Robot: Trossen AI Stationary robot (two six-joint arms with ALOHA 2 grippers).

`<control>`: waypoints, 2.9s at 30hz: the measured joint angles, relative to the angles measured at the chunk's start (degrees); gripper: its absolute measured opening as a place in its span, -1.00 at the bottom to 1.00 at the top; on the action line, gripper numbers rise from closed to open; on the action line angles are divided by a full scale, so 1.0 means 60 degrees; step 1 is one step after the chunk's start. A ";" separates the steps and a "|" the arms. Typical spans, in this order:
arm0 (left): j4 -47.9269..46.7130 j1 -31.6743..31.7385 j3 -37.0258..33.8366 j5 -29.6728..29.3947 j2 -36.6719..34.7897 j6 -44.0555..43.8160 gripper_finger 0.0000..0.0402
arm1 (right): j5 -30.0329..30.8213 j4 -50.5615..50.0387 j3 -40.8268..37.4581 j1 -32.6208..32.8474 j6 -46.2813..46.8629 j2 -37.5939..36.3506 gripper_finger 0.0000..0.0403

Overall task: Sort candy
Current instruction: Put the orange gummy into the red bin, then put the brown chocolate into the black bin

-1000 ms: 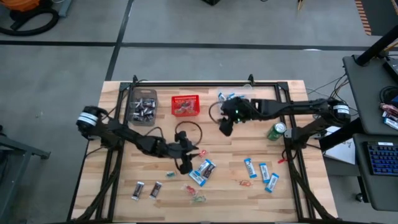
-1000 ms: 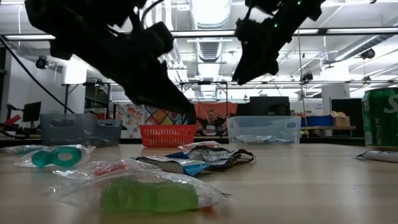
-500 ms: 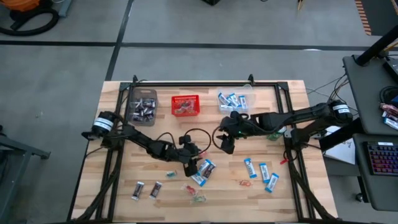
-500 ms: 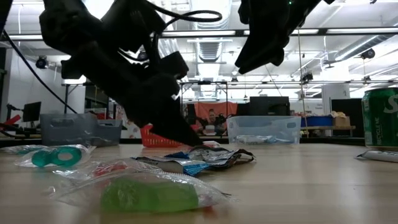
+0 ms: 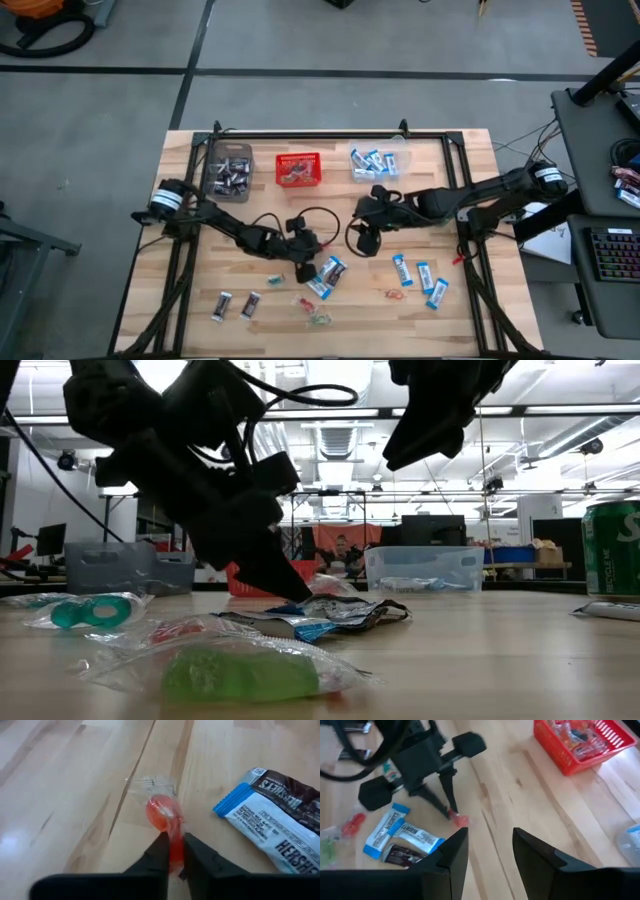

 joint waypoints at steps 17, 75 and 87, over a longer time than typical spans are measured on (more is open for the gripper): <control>-0.3891 0.3076 -0.0069 -0.1285 -0.4303 0.2376 -0.99 | 0.1723 0.0302 -0.0082 0.0582 0.0796 0.0000 -0.30; -0.4293 0.0356 0.0058 0.1268 -0.4896 -0.1291 -0.45 | -0.1356 0.0751 0.0240 0.0588 0.1358 0.1105 -0.32; -0.4507 -0.2229 0.0058 0.0934 -0.4621 -0.4782 -0.45 | -0.3799 -0.0854 0.0317 0.1473 0.3173 0.1158 -0.37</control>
